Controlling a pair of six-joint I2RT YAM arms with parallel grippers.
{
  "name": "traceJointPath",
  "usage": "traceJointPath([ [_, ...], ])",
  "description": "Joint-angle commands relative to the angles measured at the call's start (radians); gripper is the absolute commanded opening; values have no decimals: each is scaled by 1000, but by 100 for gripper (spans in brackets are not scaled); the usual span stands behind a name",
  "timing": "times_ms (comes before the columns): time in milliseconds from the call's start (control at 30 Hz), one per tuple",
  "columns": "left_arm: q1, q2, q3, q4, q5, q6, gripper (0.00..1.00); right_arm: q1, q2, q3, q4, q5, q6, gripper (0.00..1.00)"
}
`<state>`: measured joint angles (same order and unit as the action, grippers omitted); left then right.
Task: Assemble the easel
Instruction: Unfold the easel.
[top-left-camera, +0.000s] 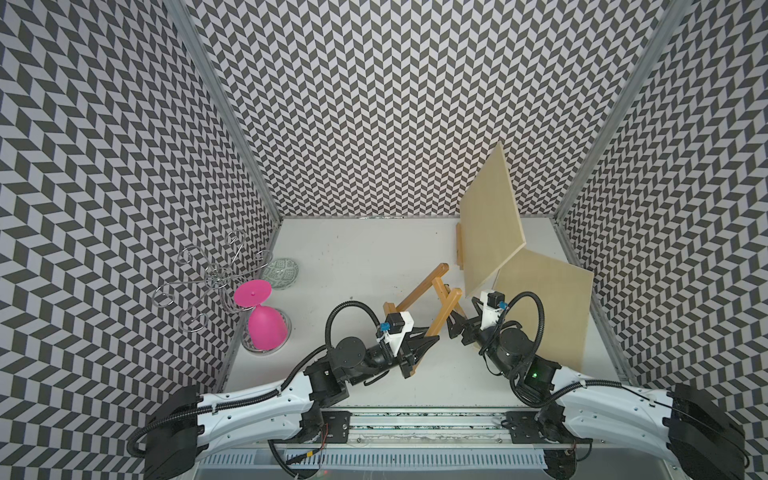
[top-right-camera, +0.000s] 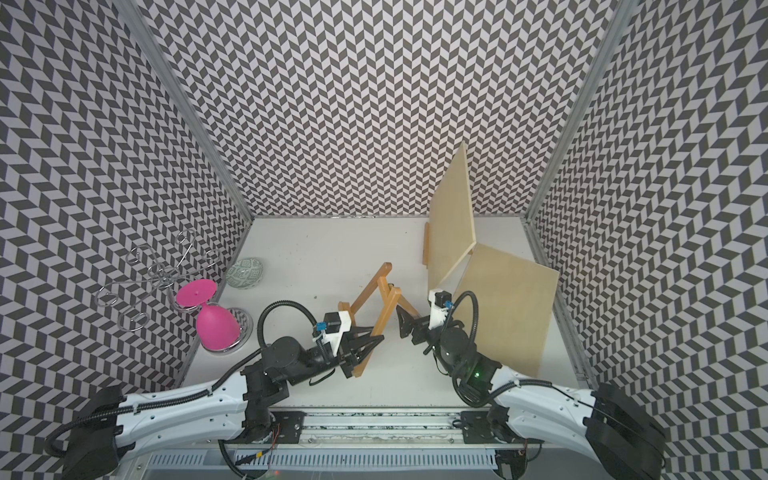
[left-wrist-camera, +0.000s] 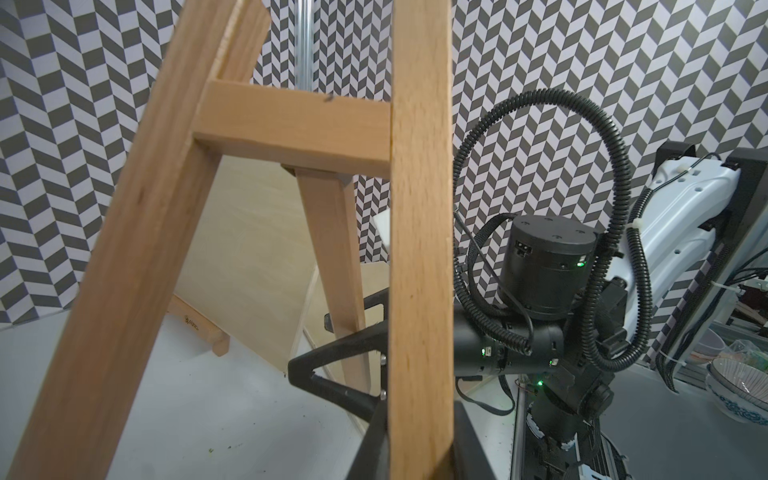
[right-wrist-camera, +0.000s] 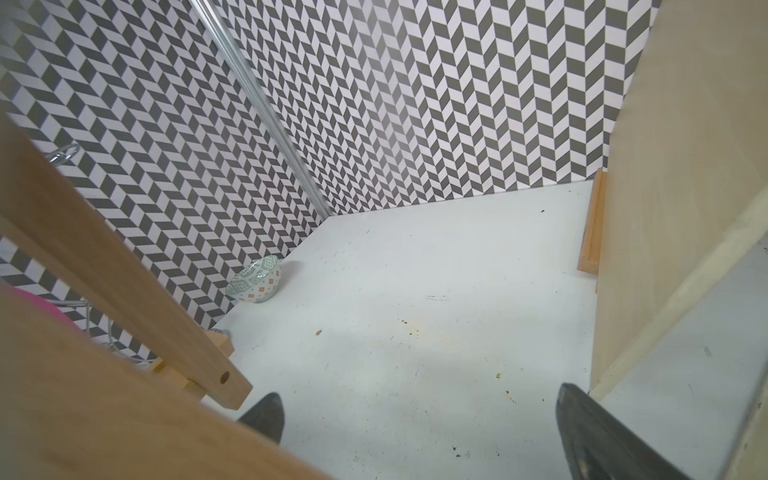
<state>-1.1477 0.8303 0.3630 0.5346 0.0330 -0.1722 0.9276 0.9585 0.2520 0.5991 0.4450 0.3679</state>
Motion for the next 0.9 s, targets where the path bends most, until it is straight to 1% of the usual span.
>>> traceJointPath([
  [0, -12, -46, 3, -64, 16, 30, 0, -8, -24, -6, 31, 105, 40, 99],
  [200, -11, -43, 22, -94, 9, 76, 0, -7, -8, 5, 31, 73, 30, 99],
  [267, -10, -35, 27, -99, 1, 95, 0, -6, 5, 27, -5, 103, 24, 99],
  [333, -10, -24, 25, -66, -48, 94, 0, -6, 15, 44, -44, 94, 36, 99],
  [400, -9, -9, 23, -1, -95, 97, 0, -6, 26, 26, 28, 33, 1, 99],
  [467, -9, 9, 26, 56, -110, 123, 0, -6, 20, 35, 21, 11, -23, 99],
  [600, -3, 73, 47, 185, -184, 139, 0, -6, -3, -8, 82, -39, -31, 99],
  [667, 6, 120, 86, 199, -222, 139, 0, -7, -18, -16, 100, -73, -60, 99],
  [800, 40, 215, 153, 242, -279, 151, 0, -6, -58, -22, 98, -45, -67, 99],
  [867, 77, 263, 176, 267, -308, 142, 0, -6, -79, -65, 111, -52, -72, 99],
])
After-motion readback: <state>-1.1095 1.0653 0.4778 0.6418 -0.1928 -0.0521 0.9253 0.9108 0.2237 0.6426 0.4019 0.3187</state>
